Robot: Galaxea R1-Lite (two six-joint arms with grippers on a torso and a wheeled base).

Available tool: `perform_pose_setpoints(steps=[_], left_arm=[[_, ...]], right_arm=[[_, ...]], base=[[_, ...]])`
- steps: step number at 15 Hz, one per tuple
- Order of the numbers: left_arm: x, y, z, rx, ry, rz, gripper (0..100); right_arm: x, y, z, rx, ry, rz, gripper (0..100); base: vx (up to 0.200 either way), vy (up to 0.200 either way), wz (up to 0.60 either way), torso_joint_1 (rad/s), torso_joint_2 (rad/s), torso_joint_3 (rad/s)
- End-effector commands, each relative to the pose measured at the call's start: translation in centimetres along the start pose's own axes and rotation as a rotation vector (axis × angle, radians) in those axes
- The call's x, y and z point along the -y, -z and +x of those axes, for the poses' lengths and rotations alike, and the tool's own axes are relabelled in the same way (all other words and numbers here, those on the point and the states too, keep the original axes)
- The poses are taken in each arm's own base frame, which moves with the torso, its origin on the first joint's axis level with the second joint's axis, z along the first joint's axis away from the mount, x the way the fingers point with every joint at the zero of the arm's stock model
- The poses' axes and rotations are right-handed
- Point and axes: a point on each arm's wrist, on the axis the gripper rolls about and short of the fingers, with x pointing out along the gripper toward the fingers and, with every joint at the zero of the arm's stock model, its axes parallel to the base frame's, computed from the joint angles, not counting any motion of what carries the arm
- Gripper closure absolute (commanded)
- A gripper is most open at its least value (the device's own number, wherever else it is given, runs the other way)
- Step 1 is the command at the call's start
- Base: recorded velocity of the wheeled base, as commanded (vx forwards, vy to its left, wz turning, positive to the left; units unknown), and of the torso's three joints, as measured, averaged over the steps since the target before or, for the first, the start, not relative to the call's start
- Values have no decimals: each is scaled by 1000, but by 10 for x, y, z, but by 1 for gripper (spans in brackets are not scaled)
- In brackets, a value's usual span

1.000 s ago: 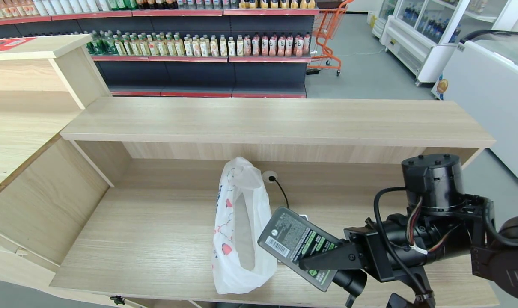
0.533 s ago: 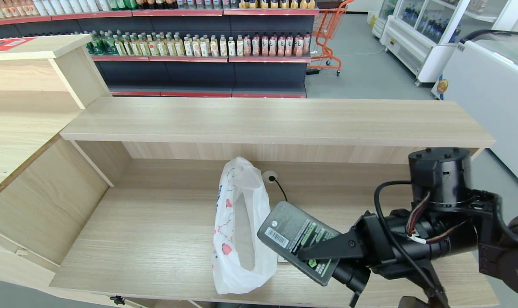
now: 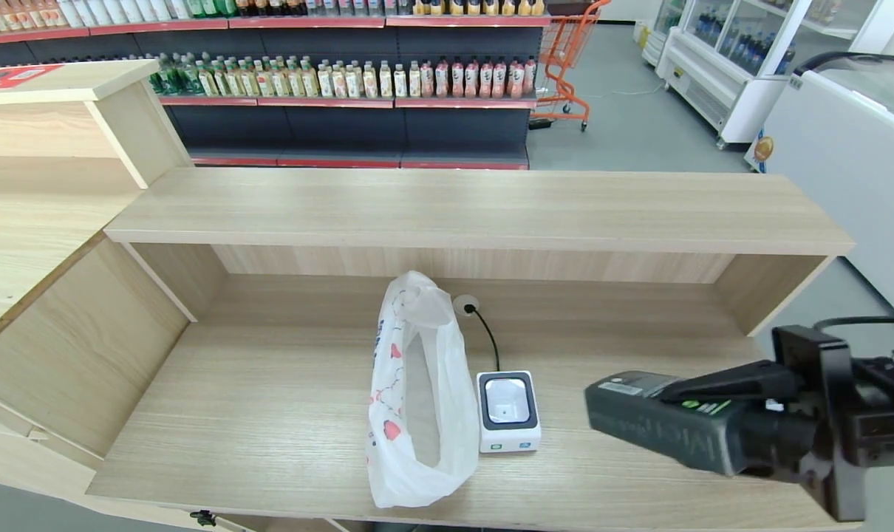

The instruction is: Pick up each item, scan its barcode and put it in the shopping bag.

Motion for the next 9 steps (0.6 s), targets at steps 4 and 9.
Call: perform_pose_setpoints(steps=[4,9], left_arm=[[0,0,0,0,0,0,0],[0,0,0,0,0,0,0]], right_arm=[[-7,-26,-60,-245,327,1029,100],[-34,52,-17,-239,308,1519,100]], base=[[0,0,0,0,0,0],[0,0,0,0,0,0]])
